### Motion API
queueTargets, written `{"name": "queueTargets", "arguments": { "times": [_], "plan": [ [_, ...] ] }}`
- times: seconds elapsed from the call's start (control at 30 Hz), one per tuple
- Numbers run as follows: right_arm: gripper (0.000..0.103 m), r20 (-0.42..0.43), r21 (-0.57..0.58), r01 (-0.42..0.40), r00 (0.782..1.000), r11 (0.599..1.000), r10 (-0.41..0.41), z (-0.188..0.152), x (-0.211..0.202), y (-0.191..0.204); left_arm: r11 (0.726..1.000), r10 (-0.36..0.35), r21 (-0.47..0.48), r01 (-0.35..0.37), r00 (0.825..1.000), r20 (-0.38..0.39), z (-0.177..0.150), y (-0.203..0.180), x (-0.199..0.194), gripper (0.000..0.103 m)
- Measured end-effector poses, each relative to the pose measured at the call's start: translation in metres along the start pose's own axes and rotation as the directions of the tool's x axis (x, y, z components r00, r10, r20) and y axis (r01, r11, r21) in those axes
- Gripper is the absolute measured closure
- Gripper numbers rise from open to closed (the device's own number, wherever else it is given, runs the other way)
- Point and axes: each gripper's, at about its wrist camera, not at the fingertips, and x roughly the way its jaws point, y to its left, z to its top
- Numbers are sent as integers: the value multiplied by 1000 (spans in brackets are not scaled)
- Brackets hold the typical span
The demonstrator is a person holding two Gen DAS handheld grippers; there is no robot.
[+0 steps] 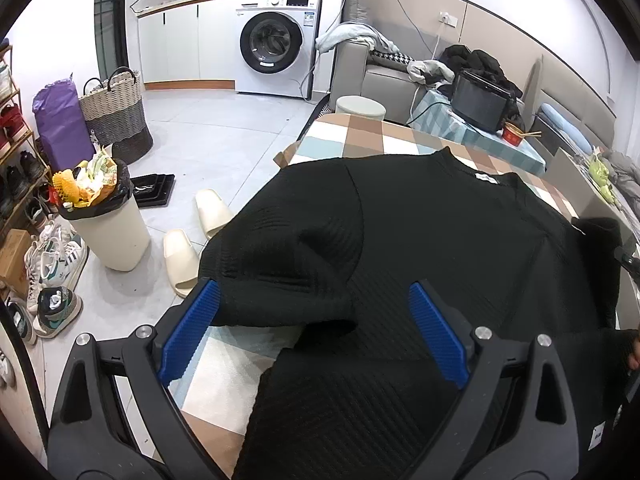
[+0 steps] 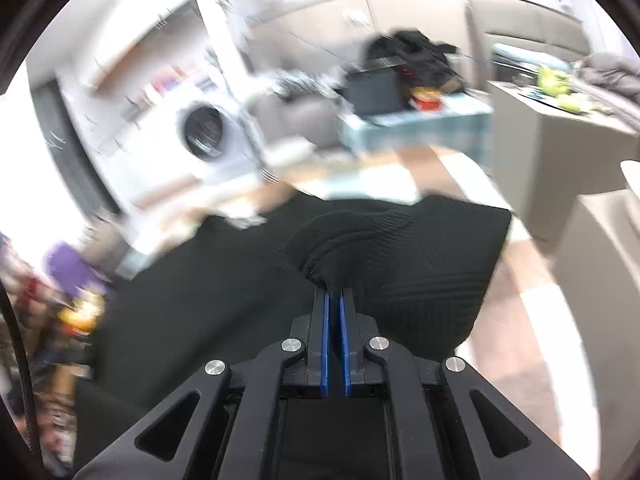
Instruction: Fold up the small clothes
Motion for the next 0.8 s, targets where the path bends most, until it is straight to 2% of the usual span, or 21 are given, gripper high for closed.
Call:
{"name": "queueTargets", "arguments": {
  "times": [0.1, 0.13, 0.17, 0.2, 0.3, 0.37, 0.4, 0.53, 0.67, 0.8],
  "plan": [
    [98, -89, -75, -150, 986, 986, 143, -6, 4, 21, 1000, 4, 1, -4, 1000, 2, 2, 1, -1, 8],
    [98, -142, -90, -166, 978, 982, 152, -10, 12, 25, 1000, 8, 2, -8, 1000, 2, 2, 1, -1, 8],
    [97, -177, -100, -159, 974, 982, 140, -16, 18, 27, 1000, 7, 1, -7, 1000, 2, 2, 1, -2, 8],
    [91, -199, -115, -139, 973, 984, 114, -22, 25, 27, 1000, 6, 1, -6, 1000, 0, 2, 2, -2, 8],
    [71, -314, -103, -71, 949, 992, 35, -35, 43, 21, 1000, 6, -3, -6, 1000, -3, 3, 3, -3, 8],
    [67, -311, -101, -77, 949, 992, 42, -37, 37, 19, 1000, 7, -8, -7, 1000, -6, 3, 5, -5, 8],
    [61, -289, -98, -88, 956, 991, 57, -36, 29, 18, 1000, 2, -13, -2, 1000, -6, 4, 6, -5, 8],
    [58, -192, -20, -115, 975, 993, 109, -33, 13, 8, 998, -5, -63, 5, 1000, -9, 6, 16, -7, 8],
    [59, -284, -66, 10, 958, 998, -28, -41, 29, 5, 989, 8, -147, -14, 999, -40, 3, 35, -2, 8],
    [59, -262, -60, -16, 965, 998, 0, -43, 18, 7, 972, 37, -226, -61, 993, -110, -1, 58, 21, 8]
  ]
}}
